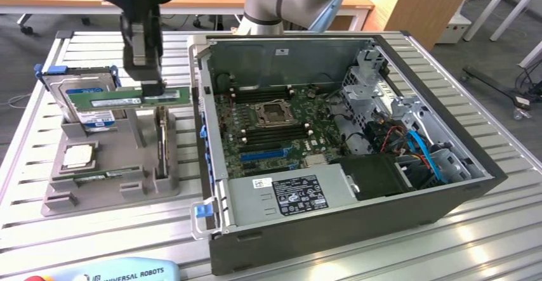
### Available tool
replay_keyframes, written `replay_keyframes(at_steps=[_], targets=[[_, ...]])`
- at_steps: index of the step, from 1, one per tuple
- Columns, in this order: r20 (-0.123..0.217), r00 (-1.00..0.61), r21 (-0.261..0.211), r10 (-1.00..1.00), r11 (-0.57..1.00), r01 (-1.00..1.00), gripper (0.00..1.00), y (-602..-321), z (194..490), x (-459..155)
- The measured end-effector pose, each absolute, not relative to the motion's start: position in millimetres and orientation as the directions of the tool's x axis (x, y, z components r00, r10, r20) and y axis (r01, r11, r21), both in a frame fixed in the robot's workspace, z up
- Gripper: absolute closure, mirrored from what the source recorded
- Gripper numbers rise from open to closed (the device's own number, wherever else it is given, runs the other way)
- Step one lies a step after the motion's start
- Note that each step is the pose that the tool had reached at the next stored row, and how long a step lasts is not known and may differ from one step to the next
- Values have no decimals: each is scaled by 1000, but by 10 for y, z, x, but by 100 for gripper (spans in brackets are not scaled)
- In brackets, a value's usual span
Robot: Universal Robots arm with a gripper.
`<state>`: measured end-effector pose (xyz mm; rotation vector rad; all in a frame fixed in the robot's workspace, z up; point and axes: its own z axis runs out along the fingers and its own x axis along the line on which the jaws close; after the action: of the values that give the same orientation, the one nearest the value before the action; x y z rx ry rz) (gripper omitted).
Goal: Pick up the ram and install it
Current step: 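Pick up the ram and move it above insertion slot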
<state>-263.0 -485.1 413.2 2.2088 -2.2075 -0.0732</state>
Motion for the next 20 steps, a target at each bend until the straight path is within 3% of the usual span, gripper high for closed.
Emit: replay_keyframes(at_steps=[20], targets=[[-21,10,46,-1000,-10,-999,88,-4850,4133,-1903]])
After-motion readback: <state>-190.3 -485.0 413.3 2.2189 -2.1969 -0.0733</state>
